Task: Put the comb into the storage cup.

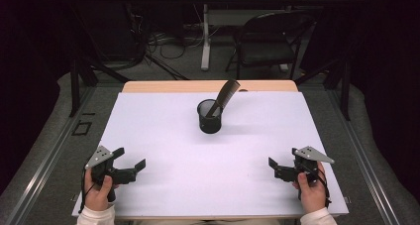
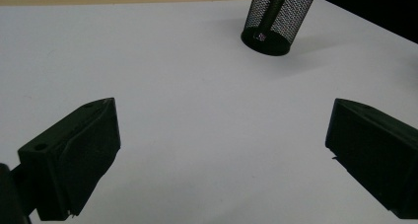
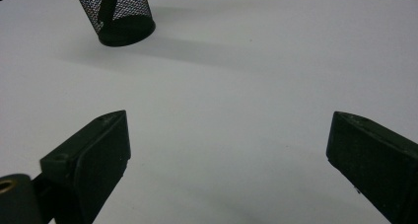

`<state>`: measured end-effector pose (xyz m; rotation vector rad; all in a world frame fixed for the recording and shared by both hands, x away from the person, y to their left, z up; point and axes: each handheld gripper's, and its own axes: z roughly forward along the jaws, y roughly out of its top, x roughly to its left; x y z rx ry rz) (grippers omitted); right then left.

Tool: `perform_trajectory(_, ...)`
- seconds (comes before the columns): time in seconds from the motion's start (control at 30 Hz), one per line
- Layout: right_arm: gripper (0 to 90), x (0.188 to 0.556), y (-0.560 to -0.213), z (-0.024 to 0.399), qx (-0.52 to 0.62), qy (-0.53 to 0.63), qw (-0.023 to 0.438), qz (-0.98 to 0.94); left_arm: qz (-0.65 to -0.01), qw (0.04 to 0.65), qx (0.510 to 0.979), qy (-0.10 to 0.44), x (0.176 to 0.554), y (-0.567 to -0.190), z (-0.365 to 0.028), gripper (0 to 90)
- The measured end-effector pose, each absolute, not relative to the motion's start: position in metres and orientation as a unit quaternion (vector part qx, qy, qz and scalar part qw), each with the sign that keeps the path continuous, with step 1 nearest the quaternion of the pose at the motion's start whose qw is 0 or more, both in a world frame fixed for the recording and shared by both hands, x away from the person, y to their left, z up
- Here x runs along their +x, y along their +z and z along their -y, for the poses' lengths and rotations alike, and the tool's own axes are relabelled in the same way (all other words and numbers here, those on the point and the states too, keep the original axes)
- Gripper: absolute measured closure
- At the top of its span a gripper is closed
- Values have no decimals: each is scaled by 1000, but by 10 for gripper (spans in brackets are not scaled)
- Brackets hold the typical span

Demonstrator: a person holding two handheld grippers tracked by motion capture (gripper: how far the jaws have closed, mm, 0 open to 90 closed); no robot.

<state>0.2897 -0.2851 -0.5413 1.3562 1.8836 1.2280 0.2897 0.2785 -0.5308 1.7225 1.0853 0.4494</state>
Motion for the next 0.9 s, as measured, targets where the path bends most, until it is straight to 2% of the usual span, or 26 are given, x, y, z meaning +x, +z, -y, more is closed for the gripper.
perform_trajectory(0.9, 41, 289, -546, 290, 507, 450, 256, -689, -449, 495, 719, 192, 293, -540, -281, 5)
